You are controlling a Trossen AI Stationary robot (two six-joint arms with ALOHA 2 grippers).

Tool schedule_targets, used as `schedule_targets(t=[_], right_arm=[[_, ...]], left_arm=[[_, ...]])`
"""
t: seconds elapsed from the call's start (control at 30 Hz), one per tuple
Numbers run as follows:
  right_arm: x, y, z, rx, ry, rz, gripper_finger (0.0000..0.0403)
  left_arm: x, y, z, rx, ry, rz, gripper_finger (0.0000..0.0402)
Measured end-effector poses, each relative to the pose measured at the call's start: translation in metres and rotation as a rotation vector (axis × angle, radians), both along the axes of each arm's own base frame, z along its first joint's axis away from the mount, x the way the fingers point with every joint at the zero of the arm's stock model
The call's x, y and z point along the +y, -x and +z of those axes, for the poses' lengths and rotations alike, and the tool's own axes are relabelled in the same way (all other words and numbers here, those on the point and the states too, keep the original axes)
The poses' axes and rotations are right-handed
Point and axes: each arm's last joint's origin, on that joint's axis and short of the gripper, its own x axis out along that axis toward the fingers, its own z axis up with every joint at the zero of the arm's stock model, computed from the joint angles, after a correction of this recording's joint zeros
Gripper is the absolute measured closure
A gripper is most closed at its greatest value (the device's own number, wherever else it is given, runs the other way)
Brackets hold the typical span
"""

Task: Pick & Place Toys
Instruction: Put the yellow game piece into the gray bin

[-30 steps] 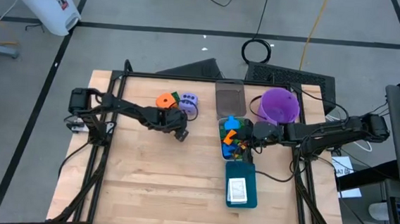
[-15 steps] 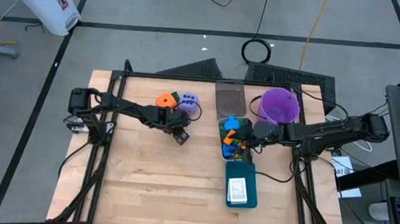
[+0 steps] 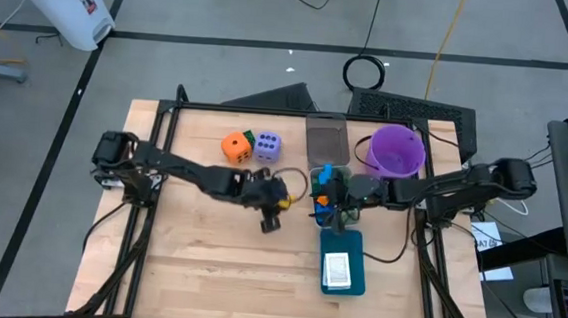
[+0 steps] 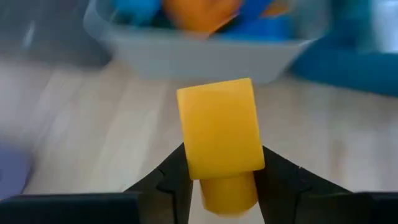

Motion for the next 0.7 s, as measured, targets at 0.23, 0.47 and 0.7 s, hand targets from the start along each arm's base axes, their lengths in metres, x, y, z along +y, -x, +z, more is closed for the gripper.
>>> schedule_targets(t=[0.23,0.47,0.7], right_arm=[[0.001,-0.016,-0.006,-0.108,-0.007,0.012,0.0132],[0.005,-0.022,-0.01,-0.126,-0.132,0.121,0.009],[0.006,-0.022,-0.009,-0.12,-0.176,0.137,0.0068]], left_arm=[[-0.04,-0.007,0.023,-0.096,-0.081,-0.161,0.0264],[-0.048,-0.006,0.025,-0.103,-0.07,-0.198,0.0261],[-0.048,-0.006,0.025,-0.103,-0.086,-0.205,0.0259]])
